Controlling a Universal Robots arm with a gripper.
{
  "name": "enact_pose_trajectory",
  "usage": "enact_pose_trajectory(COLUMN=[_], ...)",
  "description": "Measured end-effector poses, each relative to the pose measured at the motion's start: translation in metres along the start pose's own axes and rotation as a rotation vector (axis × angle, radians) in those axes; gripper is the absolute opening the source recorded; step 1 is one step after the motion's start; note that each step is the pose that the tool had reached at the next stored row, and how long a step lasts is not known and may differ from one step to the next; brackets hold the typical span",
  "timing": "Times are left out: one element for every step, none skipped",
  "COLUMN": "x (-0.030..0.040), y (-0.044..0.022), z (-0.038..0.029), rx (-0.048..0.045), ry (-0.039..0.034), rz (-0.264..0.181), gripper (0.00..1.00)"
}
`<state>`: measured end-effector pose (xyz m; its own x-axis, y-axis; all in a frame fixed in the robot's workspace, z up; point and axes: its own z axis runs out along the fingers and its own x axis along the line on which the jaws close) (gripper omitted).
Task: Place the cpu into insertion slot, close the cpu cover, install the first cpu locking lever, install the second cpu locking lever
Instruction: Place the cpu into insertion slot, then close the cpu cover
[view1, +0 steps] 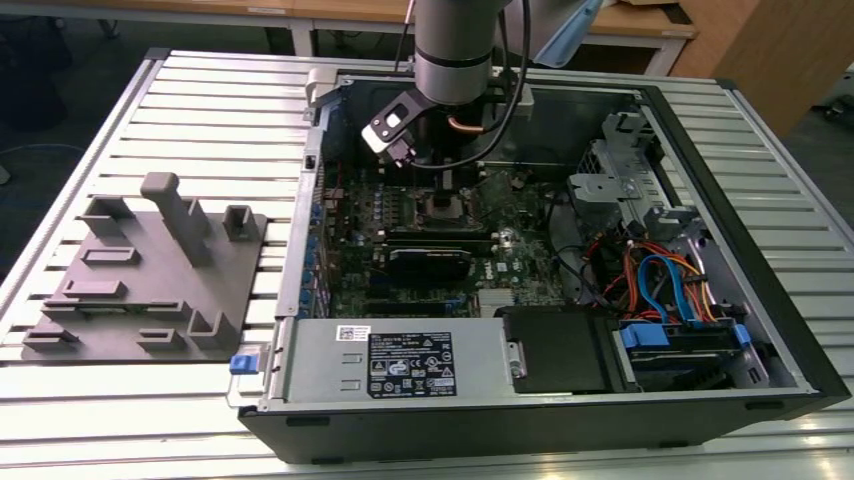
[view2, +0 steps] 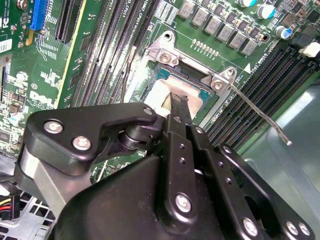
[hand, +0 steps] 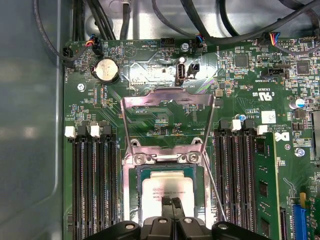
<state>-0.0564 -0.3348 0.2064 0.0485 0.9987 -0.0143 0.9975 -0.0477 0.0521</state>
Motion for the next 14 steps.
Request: enact_pose_trajectory(x=[0.0000,0.0000,0.0000,0.0000,0.0000,0.0000,0.0000,0.0000,0.0000,0.0000,0.0000,0.0000,0.0000,0.0000], y=[0.0000,0.0000,0.0000,0.0000,0.0000,0.0000,0.0000,0.0000,0.0000,0.0000,0.0000,0.0000,0.0000,0.0000], z=[0.0000,0.0000,0.0000,-0.0001,-0.0002,-0.0002,-0.0003,-0.0003,-0.0003,-0.0003,-0.0003,-0.0003,-0.0003,-0.0003], rx=[0.0000,0.0000,0.0000,0.0000,0.0000,0.0000,0.0000,0.0000,0.0000,0.0000,0.0000,0.0000,0.0000,0.0000], ry=[0.0000,0.0000,0.0000,0.0000,0.0000,0.0000,0.0000,0.0000,-0.0001,0.0000,0.0000,0.0000,0.0000,0.0000], rz=[0.000,0.000,0.000,0.000,0.000,0.000,0.000,0.000,0.000,0.000,0.000,0.000,0.000,0.000], gripper=[0.10,0.10,0.10,0.10,0.10,0.10,0.10,0.10,0.10,0.10,0.10,0.10,0.10,0.10])
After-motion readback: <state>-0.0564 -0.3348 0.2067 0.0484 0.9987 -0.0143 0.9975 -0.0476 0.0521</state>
